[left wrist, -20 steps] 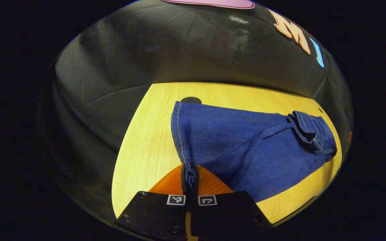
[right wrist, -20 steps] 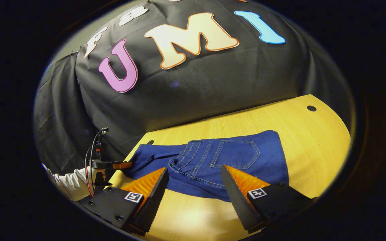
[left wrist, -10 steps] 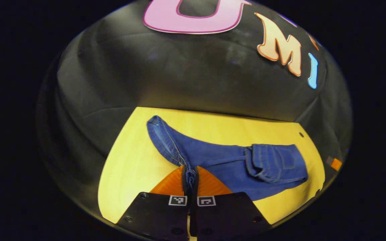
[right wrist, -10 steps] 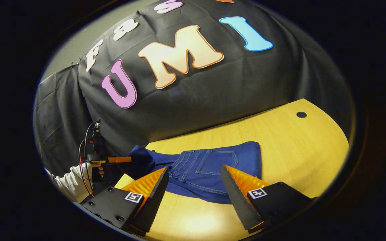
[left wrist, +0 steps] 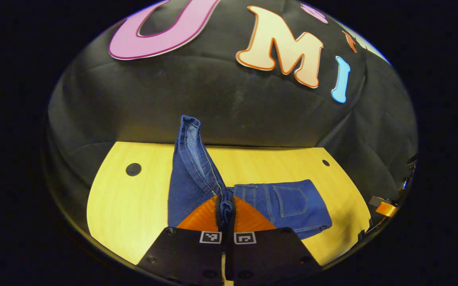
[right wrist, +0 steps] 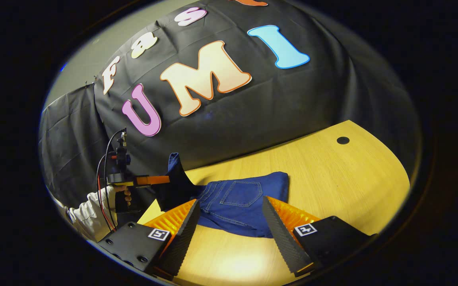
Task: Grasp the waist and the cuffs of the jeans and fold them to make the two legs overlap; first hold the waist and fold one-third of the jeans toward the cuffs, then hold the cuffs and fold the remaining one-third in the same direction to finish folding.
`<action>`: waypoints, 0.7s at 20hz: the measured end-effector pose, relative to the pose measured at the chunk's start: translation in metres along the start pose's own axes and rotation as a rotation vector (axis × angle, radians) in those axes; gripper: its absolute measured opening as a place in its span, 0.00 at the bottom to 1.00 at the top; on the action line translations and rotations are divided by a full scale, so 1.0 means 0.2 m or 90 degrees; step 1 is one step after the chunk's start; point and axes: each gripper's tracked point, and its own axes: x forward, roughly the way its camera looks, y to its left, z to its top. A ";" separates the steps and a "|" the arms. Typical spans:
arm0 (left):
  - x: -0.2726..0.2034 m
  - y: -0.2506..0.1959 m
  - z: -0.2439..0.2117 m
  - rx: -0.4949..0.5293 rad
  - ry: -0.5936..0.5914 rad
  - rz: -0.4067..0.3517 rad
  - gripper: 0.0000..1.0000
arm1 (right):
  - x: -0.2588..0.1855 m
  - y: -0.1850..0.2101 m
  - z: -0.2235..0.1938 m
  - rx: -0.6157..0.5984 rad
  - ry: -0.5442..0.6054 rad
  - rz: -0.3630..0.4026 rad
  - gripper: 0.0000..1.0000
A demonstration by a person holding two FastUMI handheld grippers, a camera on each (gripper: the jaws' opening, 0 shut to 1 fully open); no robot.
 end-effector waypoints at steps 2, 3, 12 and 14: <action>0.04 -0.11 0.01 0.006 -0.001 -0.012 0.00 | -0.04 -0.05 0.02 0.002 -0.004 -0.003 0.98; 0.06 -0.17 0.02 0.007 -0.004 -0.017 0.00 | -0.06 -0.08 0.03 0.004 -0.005 -0.004 0.98; 0.26 -0.76 0.02 0.043 -0.010 -0.095 0.00 | -0.23 -0.28 0.10 0.008 -0.021 -0.017 0.98; 0.31 -0.85 -0.04 0.042 0.010 -0.095 0.00 | -0.27 -0.32 0.10 0.005 -0.021 -0.018 0.98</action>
